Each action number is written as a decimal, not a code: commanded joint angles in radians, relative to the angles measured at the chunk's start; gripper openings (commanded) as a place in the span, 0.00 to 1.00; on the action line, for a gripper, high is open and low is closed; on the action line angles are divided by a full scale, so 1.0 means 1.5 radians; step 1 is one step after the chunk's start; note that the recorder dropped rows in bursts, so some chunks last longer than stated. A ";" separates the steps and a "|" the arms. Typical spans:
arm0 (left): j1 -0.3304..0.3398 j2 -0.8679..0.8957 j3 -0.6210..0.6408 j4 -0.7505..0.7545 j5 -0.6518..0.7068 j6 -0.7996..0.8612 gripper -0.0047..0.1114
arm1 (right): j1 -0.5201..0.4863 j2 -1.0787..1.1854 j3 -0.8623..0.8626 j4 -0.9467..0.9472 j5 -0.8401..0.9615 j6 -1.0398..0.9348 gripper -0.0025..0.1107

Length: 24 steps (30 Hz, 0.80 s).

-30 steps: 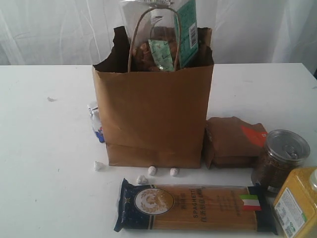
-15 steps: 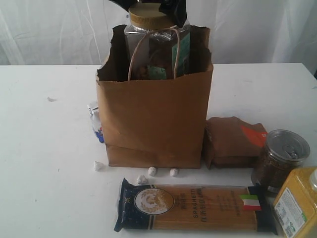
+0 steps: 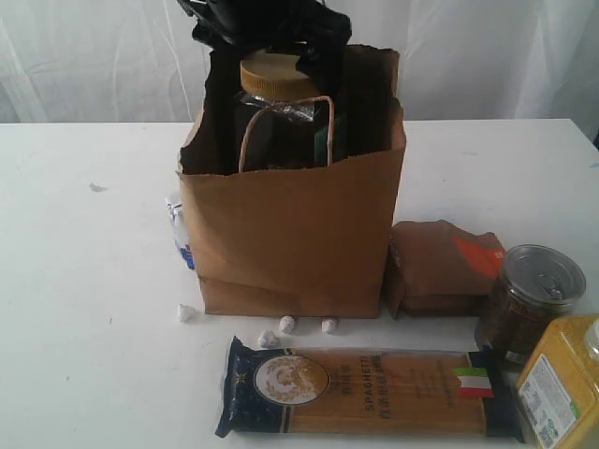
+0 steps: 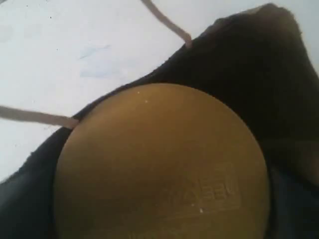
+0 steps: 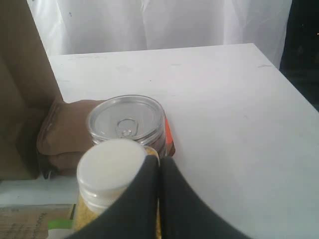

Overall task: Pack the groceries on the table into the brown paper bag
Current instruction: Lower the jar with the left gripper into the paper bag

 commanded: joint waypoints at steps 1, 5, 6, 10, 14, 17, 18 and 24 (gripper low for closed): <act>-0.001 -0.010 0.022 0.004 0.060 0.022 0.04 | -0.004 -0.004 -0.002 -0.004 -0.004 0.003 0.02; 0.000 -0.010 0.053 0.027 0.060 0.059 0.04 | -0.004 -0.004 -0.002 -0.004 -0.004 0.003 0.02; 0.000 -0.010 0.058 0.036 0.060 0.059 0.04 | -0.004 -0.004 -0.002 -0.004 -0.004 0.003 0.02; 0.000 -0.010 0.066 0.043 0.060 0.076 0.04 | -0.004 -0.004 -0.002 -0.004 -0.004 0.003 0.02; 0.000 -0.010 0.066 0.043 0.060 0.080 0.14 | -0.004 -0.004 -0.002 -0.004 -0.004 0.003 0.02; 0.000 -0.009 0.066 0.043 0.060 0.080 0.33 | -0.004 -0.004 -0.002 -0.004 -0.004 0.003 0.02; 0.000 -0.009 0.066 0.043 0.060 0.080 0.42 | -0.004 -0.004 -0.002 -0.004 -0.004 0.003 0.02; 0.000 -0.009 0.066 0.045 0.056 0.013 0.88 | -0.004 -0.004 -0.002 -0.004 -0.004 0.003 0.02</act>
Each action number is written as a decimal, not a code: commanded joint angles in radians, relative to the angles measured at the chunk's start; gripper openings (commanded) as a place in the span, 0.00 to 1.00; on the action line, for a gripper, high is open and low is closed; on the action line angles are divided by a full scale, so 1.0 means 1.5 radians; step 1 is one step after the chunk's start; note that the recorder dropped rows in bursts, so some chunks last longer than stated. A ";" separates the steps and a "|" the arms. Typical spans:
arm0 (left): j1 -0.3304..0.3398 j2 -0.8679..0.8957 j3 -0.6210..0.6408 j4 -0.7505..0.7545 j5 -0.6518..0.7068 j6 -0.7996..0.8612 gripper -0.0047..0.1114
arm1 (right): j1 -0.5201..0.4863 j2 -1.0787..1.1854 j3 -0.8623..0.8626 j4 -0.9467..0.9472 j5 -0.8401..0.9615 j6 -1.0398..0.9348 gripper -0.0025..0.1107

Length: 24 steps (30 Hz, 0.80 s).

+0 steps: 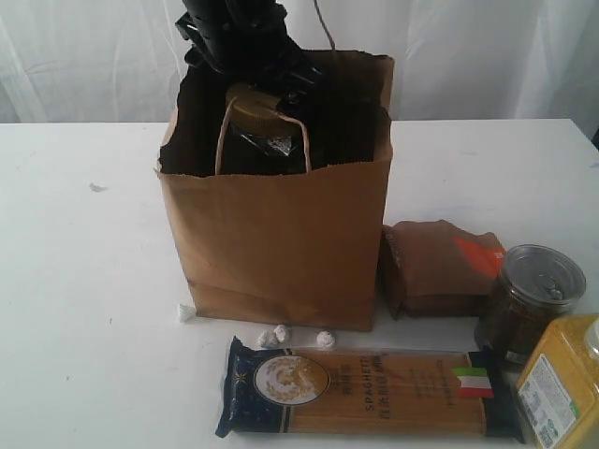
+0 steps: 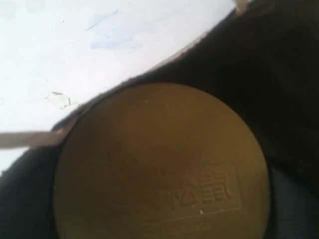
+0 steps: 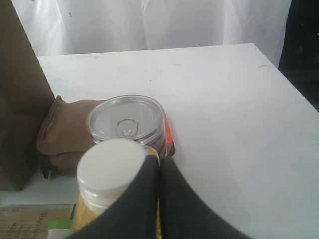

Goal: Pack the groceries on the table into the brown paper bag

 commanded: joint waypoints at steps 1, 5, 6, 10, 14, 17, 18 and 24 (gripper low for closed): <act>0.000 -0.009 0.000 0.002 0.054 -0.054 0.89 | -0.004 -0.004 -0.002 -0.004 -0.004 0.003 0.02; 0.000 -0.015 0.000 -0.008 0.054 -0.084 0.90 | -0.004 -0.004 -0.002 -0.004 -0.004 0.003 0.02; 0.000 -0.018 0.000 -0.010 0.054 -0.093 0.90 | -0.004 -0.004 -0.002 -0.004 -0.004 0.003 0.02; 0.000 -0.016 0.000 -0.013 0.057 -0.094 0.90 | -0.004 -0.004 -0.002 -0.004 -0.004 0.003 0.02; 0.000 0.004 0.000 -0.014 0.060 -0.097 0.90 | -0.004 -0.004 -0.002 -0.004 -0.004 0.003 0.02; 0.000 0.013 0.000 -0.008 0.060 -0.105 0.90 | -0.004 -0.004 -0.002 -0.004 -0.004 0.003 0.02; 0.000 0.014 0.000 -0.005 0.058 -0.105 0.90 | -0.004 -0.004 -0.002 -0.004 -0.004 0.003 0.02; 0.000 0.014 0.000 0.002 0.060 -0.106 0.90 | -0.004 -0.004 -0.002 -0.004 -0.004 0.003 0.02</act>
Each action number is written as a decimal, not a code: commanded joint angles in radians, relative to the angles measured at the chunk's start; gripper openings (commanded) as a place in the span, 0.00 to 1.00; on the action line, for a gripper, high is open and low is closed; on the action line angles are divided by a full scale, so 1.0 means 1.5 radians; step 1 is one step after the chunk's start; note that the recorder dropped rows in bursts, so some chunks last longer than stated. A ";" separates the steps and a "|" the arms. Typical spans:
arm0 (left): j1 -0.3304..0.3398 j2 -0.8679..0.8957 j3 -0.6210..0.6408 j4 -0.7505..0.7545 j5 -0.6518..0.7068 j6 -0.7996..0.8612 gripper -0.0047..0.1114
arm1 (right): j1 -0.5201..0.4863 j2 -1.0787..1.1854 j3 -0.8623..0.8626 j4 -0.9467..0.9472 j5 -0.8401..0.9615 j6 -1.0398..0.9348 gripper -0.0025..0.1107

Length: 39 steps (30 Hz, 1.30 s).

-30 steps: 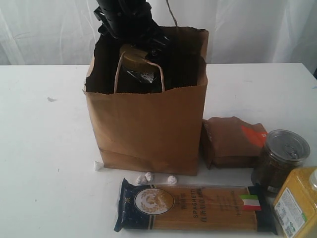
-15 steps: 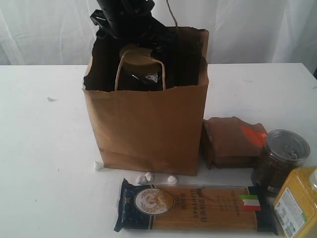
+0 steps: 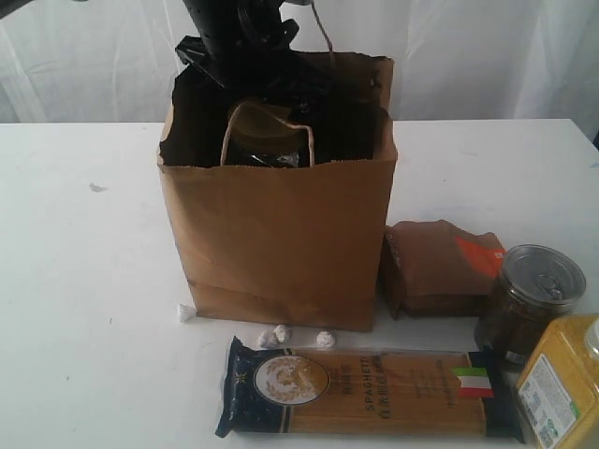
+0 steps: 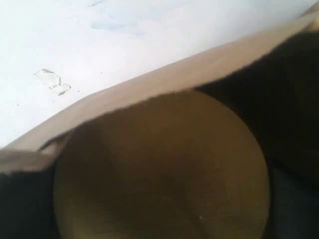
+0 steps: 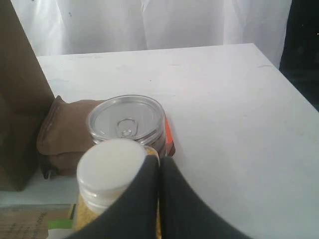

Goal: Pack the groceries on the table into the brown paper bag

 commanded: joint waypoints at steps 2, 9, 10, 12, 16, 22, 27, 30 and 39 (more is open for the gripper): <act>0.000 -0.010 0.000 0.001 0.060 -0.007 0.90 | -0.004 -0.004 -0.002 -0.004 -0.004 0.003 0.02; 0.000 -0.009 0.000 0.003 0.060 0.013 0.93 | -0.004 -0.004 -0.002 -0.004 -0.004 0.003 0.02; 0.000 -0.008 0.000 0.003 0.060 0.013 0.95 | -0.004 -0.004 -0.002 -0.004 -0.004 0.003 0.02; 0.000 -0.006 0.000 0.003 0.060 0.013 0.95 | -0.004 -0.004 -0.002 -0.004 -0.004 0.003 0.02; 0.000 -0.002 0.000 0.000 0.060 0.010 0.95 | -0.004 -0.004 -0.002 -0.004 -0.004 0.003 0.02; 0.000 -0.002 0.000 -0.027 0.060 -0.004 0.95 | -0.004 -0.004 -0.002 -0.004 -0.004 0.003 0.02; 0.000 -0.002 0.000 -0.027 0.060 -0.004 0.95 | -0.004 -0.004 -0.002 -0.004 -0.004 0.003 0.02; 0.000 -0.002 0.000 -0.027 0.060 -0.004 0.95 | -0.004 -0.004 -0.002 -0.004 -0.004 0.003 0.02; 0.007 -0.014 -0.011 -0.076 0.060 -0.008 0.95 | -0.004 -0.004 -0.002 -0.004 -0.004 0.003 0.02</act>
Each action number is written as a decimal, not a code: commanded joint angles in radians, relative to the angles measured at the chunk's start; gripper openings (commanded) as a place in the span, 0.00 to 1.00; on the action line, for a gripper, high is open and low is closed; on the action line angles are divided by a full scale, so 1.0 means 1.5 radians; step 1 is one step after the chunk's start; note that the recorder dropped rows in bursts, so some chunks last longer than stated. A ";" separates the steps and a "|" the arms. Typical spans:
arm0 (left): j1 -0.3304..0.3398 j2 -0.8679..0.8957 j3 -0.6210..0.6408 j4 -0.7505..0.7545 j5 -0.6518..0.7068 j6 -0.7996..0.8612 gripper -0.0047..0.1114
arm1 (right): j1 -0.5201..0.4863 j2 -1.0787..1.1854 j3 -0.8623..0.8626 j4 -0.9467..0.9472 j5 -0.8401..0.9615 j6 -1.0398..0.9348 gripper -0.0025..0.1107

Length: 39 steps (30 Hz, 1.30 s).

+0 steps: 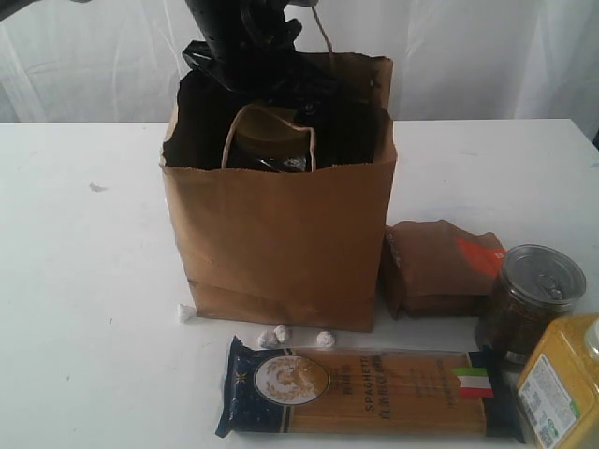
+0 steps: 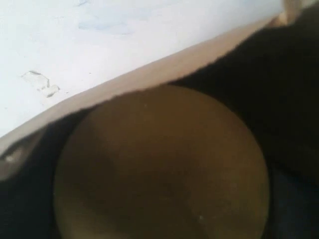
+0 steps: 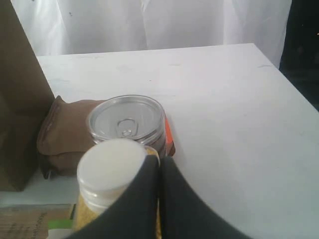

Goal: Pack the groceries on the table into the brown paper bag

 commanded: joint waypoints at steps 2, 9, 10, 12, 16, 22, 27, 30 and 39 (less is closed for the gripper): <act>0.007 -0.020 -0.015 -0.032 0.060 0.013 0.95 | -0.004 -0.004 -0.002 -0.004 -0.004 0.001 0.02; 0.014 -0.046 -0.012 -0.143 0.060 -0.004 0.94 | -0.004 -0.004 -0.002 -0.004 -0.004 0.001 0.02; 0.017 -0.051 -0.012 -0.141 0.060 0.060 0.94 | -0.004 -0.004 -0.002 -0.004 -0.004 0.001 0.02; 0.012 -0.043 -0.012 -0.077 0.060 0.025 0.95 | -0.004 -0.004 -0.002 -0.004 -0.004 0.001 0.02; 0.019 -0.045 -0.012 -0.136 0.060 0.052 0.95 | -0.004 -0.004 -0.002 -0.004 -0.004 0.001 0.02; 0.019 -0.045 -0.012 -0.137 0.060 0.052 0.95 | -0.004 -0.004 -0.002 -0.004 -0.004 0.001 0.02; 0.019 -0.045 -0.012 -0.132 0.060 0.053 0.95 | -0.004 -0.004 -0.002 -0.004 -0.004 0.003 0.02; 0.019 -0.043 -0.012 -0.132 0.060 0.055 0.95 | -0.004 -0.004 -0.002 -0.004 -0.004 0.014 0.02; 0.018 -0.042 -0.012 -0.176 0.060 0.054 0.95 | -0.004 -0.004 -0.002 -0.004 -0.004 0.014 0.02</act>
